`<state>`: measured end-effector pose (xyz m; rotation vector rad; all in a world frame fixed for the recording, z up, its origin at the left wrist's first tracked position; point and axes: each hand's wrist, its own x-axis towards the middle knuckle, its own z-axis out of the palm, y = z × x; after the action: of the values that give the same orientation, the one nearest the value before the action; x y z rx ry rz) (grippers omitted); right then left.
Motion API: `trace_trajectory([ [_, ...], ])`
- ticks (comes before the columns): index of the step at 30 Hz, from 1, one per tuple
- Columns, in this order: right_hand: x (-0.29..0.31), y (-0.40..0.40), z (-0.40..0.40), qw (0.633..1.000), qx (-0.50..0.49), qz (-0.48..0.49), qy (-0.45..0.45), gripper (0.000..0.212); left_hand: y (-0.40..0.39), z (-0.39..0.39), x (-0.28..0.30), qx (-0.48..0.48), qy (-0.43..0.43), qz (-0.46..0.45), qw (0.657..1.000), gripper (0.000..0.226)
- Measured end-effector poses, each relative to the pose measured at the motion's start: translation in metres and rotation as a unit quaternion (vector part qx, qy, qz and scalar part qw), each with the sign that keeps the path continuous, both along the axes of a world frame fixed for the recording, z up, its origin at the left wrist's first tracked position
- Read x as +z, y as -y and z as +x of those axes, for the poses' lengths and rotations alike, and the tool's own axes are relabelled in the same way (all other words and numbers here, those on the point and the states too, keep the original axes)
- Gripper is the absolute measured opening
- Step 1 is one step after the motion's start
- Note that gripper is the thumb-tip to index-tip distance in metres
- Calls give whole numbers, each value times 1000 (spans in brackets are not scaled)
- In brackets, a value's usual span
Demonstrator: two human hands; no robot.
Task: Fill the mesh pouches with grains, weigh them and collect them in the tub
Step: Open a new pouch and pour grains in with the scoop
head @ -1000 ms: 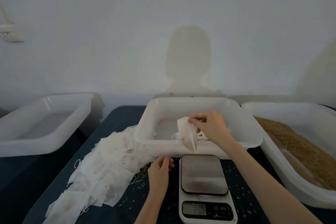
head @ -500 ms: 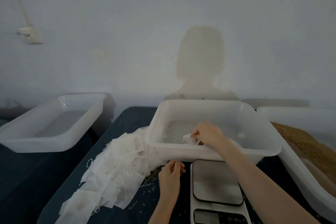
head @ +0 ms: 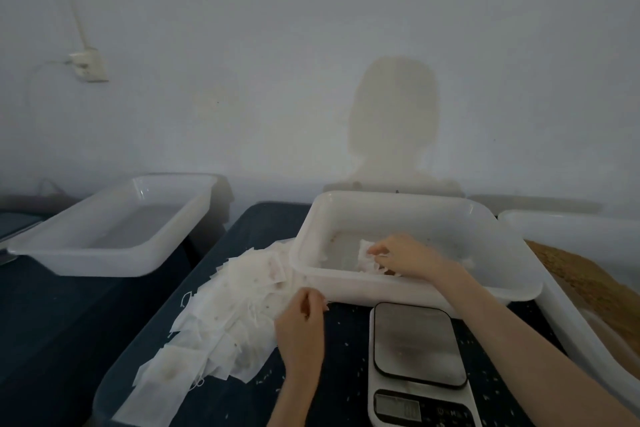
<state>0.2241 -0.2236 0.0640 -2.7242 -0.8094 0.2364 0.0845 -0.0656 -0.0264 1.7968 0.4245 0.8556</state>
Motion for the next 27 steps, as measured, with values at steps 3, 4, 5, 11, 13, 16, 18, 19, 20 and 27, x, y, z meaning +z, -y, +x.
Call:
trace_trajectory([
  [3,1,1,-9,1000,12,-3,29,34,-36,-1,17,87,-25,51,995,25],
  [4,1,2,-13,999,15,-1,41,33,-50,1,21,120,-43,72,989,22],
  [5,0,4,-17,998,16,5,54,32,-65,3,24,153,-60,90,982,19],
  [11,-4,4,-46,994,34,11,103,28,-119,13,27,145,-272,121,944,39],
  [13,-3,3,-53,993,32,16,113,29,-119,12,25,134,-265,103,949,22],
  [16,-3,3,-59,992,14,40,120,29,-117,9,22,168,-242,145,944,17],
  [18,-4,4,-60,992,7,50,119,28,-114,7,25,187,-253,201,928,23],
  [19,-4,4,-61,991,7,54,119,28,-112,6,29,194,-265,219,919,22],
  [20,-4,3,-62,991,8,56,121,28,-112,6,32,202,-278,235,909,20],
  [27,-6,3,-71,989,-15,74,125,29,-90,3,68,204,-112,251,940,20],
])
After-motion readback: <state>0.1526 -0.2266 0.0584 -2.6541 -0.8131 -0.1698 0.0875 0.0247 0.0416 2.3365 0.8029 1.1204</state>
